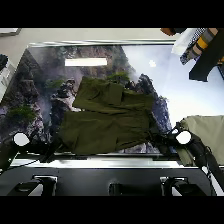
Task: Fold the clothes and pants, and hang the long-sleeved shirts on hangers.
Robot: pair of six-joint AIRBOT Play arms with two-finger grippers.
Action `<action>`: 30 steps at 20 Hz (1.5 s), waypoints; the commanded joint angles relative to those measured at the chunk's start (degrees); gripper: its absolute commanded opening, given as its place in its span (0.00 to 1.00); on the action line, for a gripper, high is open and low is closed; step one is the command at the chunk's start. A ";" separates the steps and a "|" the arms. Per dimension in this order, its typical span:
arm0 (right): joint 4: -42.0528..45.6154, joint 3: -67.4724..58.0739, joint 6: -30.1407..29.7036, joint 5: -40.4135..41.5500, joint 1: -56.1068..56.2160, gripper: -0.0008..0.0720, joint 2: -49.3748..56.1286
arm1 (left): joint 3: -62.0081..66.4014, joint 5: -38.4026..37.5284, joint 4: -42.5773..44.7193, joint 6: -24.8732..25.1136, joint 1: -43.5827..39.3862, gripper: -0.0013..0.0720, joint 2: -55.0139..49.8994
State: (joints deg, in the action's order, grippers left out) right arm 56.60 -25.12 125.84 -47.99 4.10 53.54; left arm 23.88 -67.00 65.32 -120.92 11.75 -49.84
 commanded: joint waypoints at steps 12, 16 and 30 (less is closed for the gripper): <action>-0.35 -0.72 0.02 -13.99 0.02 0.05 -5.09 | 3.69 -2.84 3.52 9.35 2.60 0.04 0.04; -0.50 -3.65 2.16 -31.76 0.02 0.05 -16.24 | 12.96 -19.28 10.62 14.73 6.08 0.03 7.37; -3.28 -18.38 10.64 -43.74 0.02 0.05 -16.17 | 43.30 -21.35 -4.98 20.63 0.59 0.03 -12.55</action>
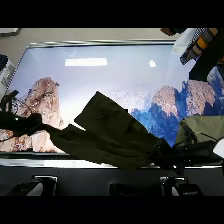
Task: Fold the clothes and pants, and hang the long-sleeved shirts on hangers.
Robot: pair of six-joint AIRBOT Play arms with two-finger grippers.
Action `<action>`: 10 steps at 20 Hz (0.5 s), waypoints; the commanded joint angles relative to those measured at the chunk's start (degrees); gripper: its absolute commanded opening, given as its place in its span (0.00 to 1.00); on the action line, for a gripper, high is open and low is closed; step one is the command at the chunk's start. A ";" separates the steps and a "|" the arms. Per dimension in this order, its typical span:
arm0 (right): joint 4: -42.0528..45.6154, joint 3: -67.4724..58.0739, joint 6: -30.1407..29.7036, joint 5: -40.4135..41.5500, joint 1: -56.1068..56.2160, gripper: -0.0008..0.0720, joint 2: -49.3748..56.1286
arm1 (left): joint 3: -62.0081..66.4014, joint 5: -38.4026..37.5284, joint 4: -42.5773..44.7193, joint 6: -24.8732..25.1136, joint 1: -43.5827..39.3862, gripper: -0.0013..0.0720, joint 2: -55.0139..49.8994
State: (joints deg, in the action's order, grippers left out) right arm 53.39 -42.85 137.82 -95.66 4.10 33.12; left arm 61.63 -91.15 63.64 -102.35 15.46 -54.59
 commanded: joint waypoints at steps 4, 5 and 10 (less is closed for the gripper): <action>4.74 -0.66 1.22 9.14 -0.02 0.05 6.75 | 17.51 7.10 -3.76 1.68 -10.56 0.03 -21.81; 8.13 -0.66 3.48 10.45 -0.02 0.05 6.78 | 20.61 7.67 -3.74 1.18 -11.58 0.03 -24.98; 18.84 -0.66 11.85 15.98 -0.02 0.06 6.84 | 32.33 8.52 -6.05 -0.76 -13.53 0.03 -37.92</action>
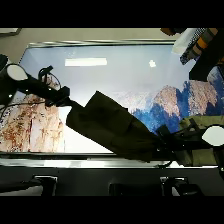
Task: Fold the clothes and pants, and hang the long-sleeved shirts on hangers.
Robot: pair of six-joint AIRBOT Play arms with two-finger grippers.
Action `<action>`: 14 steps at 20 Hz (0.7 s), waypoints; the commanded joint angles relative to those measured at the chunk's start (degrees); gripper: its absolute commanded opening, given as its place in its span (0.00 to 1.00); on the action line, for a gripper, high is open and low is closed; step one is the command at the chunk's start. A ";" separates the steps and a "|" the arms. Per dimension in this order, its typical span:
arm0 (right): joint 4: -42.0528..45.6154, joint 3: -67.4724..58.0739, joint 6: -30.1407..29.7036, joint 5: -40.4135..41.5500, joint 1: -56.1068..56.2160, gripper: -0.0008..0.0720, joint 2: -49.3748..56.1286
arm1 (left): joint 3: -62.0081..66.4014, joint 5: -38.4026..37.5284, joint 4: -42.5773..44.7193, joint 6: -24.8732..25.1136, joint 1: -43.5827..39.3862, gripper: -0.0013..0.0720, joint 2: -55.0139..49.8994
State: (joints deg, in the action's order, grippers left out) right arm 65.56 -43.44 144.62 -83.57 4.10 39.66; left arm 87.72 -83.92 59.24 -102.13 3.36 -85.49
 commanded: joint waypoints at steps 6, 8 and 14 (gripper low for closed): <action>13.05 -0.07 12.57 10.51 -0.02 0.06 3.87 | 10.71 6.80 -10.51 -0.92 -1.42 0.03 -14.78; 12.90 -0.07 15.45 16.15 -0.02 0.06 6.67 | 10.73 9.99 -14.16 -0.72 -1.44 0.03 -16.46; 12.13 -0.04 26.86 29.49 -0.04 0.06 12.39 | 10.73 15.85 -15.08 -0.94 -2.01 0.04 -19.91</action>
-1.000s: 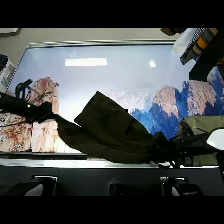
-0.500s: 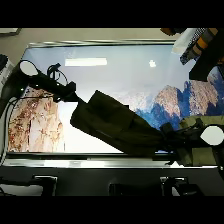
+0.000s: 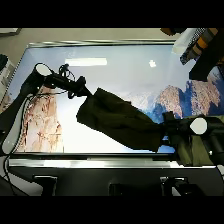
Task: Fold the clothes and pants, and hang the long-sleeved shirts on hangers.
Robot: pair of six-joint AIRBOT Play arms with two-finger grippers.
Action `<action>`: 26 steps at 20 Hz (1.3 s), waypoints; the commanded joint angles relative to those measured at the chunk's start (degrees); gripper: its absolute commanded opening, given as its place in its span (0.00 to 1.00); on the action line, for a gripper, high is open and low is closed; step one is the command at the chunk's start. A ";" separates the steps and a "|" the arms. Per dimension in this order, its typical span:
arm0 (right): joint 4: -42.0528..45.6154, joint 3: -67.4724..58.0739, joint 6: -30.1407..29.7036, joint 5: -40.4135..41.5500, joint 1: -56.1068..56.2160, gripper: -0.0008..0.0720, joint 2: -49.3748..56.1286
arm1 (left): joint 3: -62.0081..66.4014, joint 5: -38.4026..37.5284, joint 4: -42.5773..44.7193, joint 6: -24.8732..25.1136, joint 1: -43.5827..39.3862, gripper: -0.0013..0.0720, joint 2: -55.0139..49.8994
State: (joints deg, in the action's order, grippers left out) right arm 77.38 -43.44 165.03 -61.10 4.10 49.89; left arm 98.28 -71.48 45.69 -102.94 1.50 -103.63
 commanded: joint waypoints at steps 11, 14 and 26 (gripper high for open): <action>1.62 -0.04 8.74 11.85 -13.88 0.05 2.73 | 0.15 13.60 -2.67 -8.15 -0.20 0.04 -4.85; -2.12 -0.04 8.55 17.16 -14.49 0.05 6.67 | 0.15 16.81 -2.89 -9.27 -0.83 0.04 -5.53; -6.62 -0.07 4.76 33.94 -14.56 0.34 17.66 | 0.20 19.41 -4.35 -9.09 -0.83 0.70 -8.81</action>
State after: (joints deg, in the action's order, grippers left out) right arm 71.50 -43.46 171.06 -30.44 -10.41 66.54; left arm 98.43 -52.80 41.60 -112.55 0.25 -112.33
